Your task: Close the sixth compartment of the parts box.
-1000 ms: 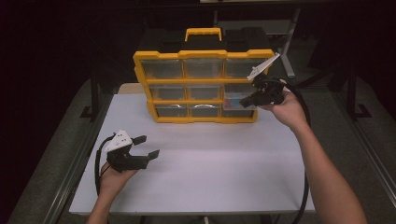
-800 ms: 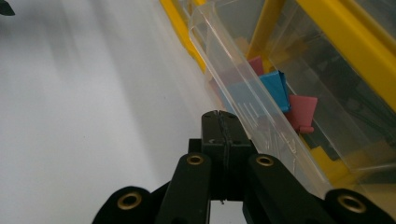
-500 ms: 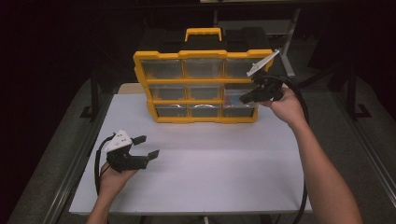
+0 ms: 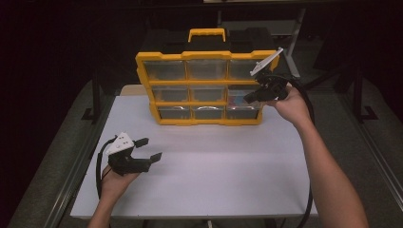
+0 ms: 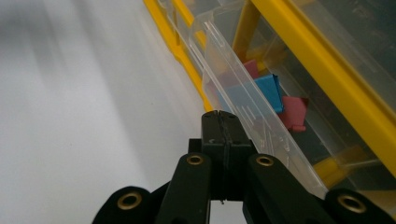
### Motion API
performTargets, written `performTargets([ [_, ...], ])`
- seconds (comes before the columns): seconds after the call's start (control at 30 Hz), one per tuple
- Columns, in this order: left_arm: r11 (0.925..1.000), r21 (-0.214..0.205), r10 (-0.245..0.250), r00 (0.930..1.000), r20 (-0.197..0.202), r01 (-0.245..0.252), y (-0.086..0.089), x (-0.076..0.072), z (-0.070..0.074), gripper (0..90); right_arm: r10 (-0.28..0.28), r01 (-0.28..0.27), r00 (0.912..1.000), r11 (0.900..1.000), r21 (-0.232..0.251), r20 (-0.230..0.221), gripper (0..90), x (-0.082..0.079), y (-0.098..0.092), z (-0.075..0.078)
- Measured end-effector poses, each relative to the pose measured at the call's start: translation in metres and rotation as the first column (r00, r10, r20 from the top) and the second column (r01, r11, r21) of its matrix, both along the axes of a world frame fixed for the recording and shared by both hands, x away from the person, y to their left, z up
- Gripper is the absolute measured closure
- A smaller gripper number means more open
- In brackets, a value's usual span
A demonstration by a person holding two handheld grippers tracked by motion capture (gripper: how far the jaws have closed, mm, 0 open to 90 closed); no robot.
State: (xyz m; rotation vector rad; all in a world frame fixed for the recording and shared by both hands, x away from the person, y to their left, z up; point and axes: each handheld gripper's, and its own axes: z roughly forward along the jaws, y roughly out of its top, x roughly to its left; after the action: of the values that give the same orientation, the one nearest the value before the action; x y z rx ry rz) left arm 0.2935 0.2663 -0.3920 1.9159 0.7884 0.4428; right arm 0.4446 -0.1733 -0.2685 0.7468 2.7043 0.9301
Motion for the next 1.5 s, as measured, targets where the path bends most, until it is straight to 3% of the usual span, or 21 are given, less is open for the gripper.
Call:
performTargets([
  [1.5, 1.0000, 0.001, 0.001, 1.0000, 0.004, -0.001, 0.0018, -0.0005, 0.0010, 23.5, -0.120, 0.119, 0.9921, 0.9927, 0.020, 0.036, 88.8, 0.0081, -0.0082, 0.0011],
])
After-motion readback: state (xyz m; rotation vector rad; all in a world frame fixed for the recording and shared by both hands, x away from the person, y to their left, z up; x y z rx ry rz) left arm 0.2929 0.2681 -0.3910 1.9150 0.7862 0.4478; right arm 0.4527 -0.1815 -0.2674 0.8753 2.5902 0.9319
